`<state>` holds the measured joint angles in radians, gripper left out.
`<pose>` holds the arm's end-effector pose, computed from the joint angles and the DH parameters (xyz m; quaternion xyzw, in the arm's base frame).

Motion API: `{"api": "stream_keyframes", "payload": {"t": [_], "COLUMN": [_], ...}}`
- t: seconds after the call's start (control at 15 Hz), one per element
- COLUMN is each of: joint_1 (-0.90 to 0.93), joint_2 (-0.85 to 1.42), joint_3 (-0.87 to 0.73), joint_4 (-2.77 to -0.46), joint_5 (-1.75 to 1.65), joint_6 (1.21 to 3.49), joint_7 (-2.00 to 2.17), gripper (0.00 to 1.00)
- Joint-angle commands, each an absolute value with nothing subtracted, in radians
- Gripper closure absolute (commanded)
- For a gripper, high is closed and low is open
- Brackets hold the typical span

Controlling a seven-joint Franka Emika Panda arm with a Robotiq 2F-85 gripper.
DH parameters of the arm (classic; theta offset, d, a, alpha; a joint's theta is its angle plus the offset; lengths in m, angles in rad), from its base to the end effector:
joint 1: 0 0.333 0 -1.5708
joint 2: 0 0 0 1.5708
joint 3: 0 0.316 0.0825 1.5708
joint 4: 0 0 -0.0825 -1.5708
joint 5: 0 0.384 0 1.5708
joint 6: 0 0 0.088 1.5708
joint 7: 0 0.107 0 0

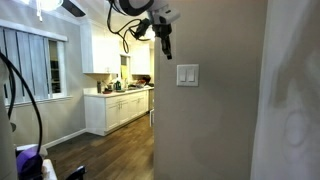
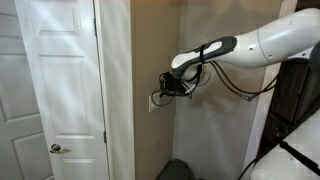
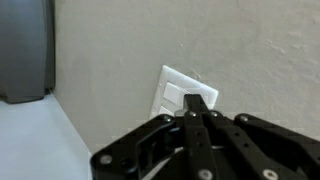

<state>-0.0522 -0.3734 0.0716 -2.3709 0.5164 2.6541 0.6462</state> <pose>0.4790 -0.0013 0.5391 -0.8192 0.4476 -0.2402 0.2662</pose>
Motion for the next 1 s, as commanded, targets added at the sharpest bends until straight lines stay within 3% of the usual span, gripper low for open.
{"api": "stream_keyframes", "payload": {"t": [0.0,0.93], "joint_1": [-0.072,-0.029], "joint_2": [-0.294,-0.128], "joint_3": [0.102,0.054], "joint_4": [-2.354,-2.295], "joint_5": [0.481,0.521], "joint_6": [2.786,2.879], "joint_7": [0.785,0.949], "gripper": [1.0,1.0]}}
